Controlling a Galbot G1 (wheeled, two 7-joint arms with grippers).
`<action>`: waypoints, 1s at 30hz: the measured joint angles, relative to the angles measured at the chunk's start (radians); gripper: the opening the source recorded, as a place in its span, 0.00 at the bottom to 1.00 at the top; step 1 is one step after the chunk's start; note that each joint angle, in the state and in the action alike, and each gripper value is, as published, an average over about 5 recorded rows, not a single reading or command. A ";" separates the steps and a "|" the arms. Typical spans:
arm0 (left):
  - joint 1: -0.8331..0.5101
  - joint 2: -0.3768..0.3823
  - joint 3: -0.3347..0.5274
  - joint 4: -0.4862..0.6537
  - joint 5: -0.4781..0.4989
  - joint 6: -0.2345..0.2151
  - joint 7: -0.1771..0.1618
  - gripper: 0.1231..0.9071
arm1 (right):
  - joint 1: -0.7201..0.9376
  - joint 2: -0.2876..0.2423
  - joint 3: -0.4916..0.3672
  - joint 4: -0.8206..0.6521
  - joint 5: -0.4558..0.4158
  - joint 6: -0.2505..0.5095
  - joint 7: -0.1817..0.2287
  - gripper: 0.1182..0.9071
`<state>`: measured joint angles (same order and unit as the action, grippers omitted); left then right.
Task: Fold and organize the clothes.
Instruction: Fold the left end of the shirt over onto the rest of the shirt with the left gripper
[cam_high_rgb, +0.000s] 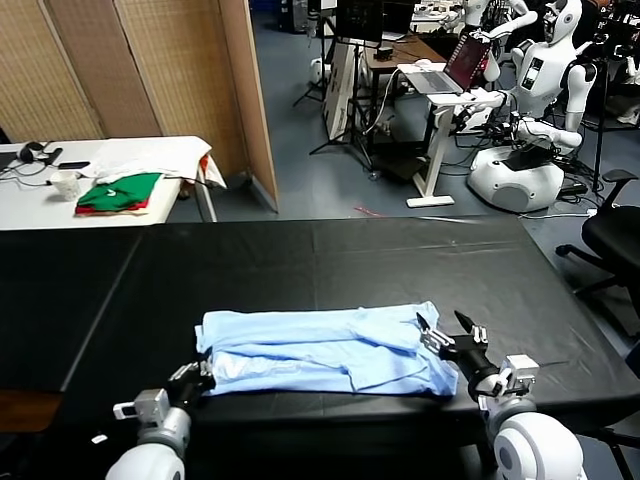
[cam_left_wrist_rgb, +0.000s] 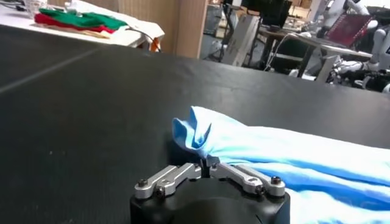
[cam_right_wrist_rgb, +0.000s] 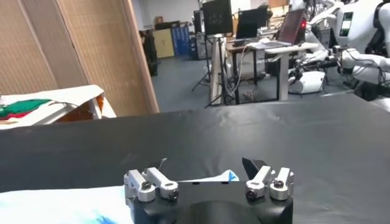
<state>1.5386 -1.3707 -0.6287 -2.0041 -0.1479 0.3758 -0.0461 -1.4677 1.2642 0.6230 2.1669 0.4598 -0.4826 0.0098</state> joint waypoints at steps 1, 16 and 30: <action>0.003 0.016 -0.008 0.002 0.036 -0.010 0.001 0.06 | -0.001 0.001 0.001 0.001 0.000 0.000 0.000 1.00; 0.027 0.215 -0.077 -0.037 0.127 -0.049 -0.010 0.06 | -0.041 0.047 -0.009 -0.003 -0.054 0.032 0.003 1.00; -0.060 0.047 0.200 -0.135 -0.261 0.050 -0.061 0.06 | -0.092 0.094 0.012 -0.025 -0.145 0.058 0.001 1.00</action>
<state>1.4782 -1.3238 -0.4284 -2.1389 -0.4087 0.4262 -0.1070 -1.5597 1.3580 0.6354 2.1424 0.3147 -0.4250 0.0108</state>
